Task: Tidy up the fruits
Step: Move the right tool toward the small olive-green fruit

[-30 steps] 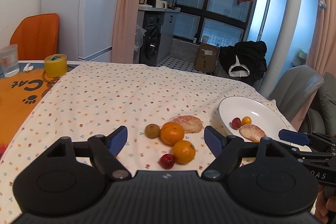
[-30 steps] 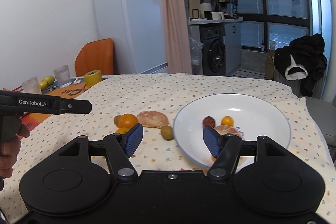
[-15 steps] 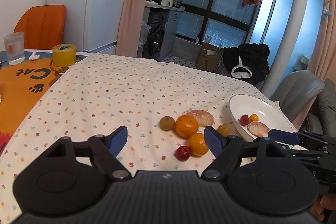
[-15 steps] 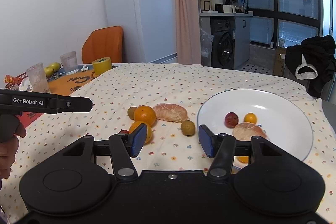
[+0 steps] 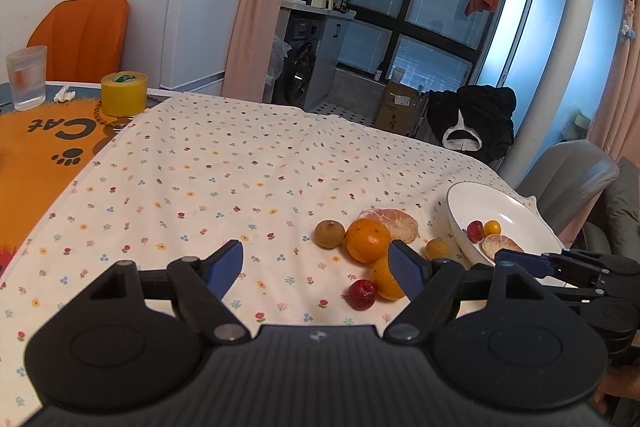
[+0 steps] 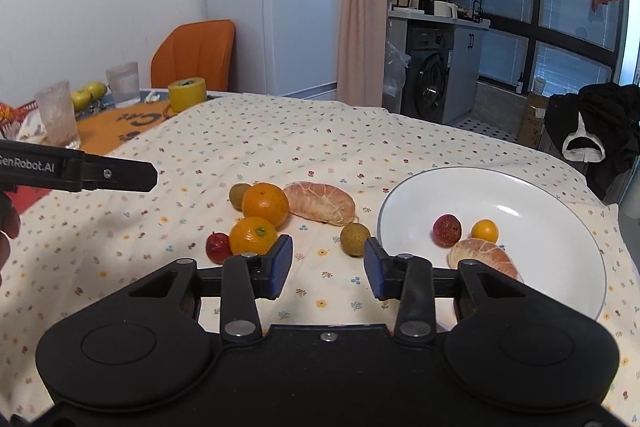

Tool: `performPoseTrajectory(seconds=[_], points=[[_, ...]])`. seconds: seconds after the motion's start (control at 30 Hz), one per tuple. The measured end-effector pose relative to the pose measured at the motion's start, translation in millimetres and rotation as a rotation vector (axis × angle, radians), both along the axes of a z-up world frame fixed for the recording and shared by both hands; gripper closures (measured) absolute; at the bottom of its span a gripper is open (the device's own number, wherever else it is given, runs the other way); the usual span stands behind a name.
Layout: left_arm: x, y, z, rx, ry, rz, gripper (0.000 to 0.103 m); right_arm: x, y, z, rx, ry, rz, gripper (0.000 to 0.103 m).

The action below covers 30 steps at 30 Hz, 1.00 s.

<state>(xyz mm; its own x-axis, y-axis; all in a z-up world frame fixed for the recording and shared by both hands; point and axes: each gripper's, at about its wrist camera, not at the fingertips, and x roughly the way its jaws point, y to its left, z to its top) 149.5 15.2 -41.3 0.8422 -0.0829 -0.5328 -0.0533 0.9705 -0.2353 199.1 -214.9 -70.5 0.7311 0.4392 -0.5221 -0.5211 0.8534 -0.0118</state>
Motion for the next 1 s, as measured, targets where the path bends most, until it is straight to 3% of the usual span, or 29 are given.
performPoseTrajectory(seconds=[0.33, 1.0], points=[[14, -3, -6, -0.006, 0.021, -0.019, 0.027, 16, 11, -7, -0.024, 0.022, 0.001, 0.07], [32, -1, -14, -0.032, 0.031, -0.056, 0.027, 31, 20, -30, 0.091, 0.136, -0.243, 0.07]])
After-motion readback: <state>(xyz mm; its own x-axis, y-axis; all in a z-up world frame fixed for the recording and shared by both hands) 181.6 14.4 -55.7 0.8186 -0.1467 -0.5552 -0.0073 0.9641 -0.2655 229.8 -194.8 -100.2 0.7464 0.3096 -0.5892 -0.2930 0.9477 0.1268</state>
